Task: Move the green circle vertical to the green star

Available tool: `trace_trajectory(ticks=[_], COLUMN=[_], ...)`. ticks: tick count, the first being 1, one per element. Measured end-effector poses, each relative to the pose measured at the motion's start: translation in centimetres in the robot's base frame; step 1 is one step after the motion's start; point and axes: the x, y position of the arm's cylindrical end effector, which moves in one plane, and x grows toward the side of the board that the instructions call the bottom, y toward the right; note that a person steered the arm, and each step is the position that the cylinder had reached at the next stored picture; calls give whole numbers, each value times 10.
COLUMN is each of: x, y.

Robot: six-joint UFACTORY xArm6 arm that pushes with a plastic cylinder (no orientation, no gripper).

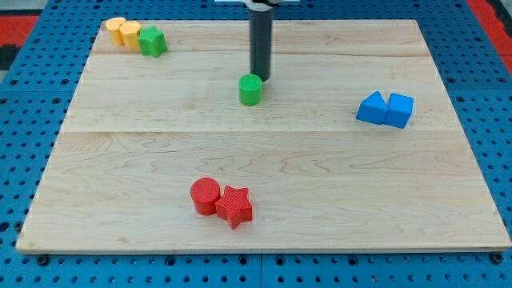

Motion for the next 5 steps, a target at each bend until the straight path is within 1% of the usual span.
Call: trace_trajectory(ticks=[1, 3, 4, 5], x=[0, 0, 0, 0], y=[19, 27, 70, 99])
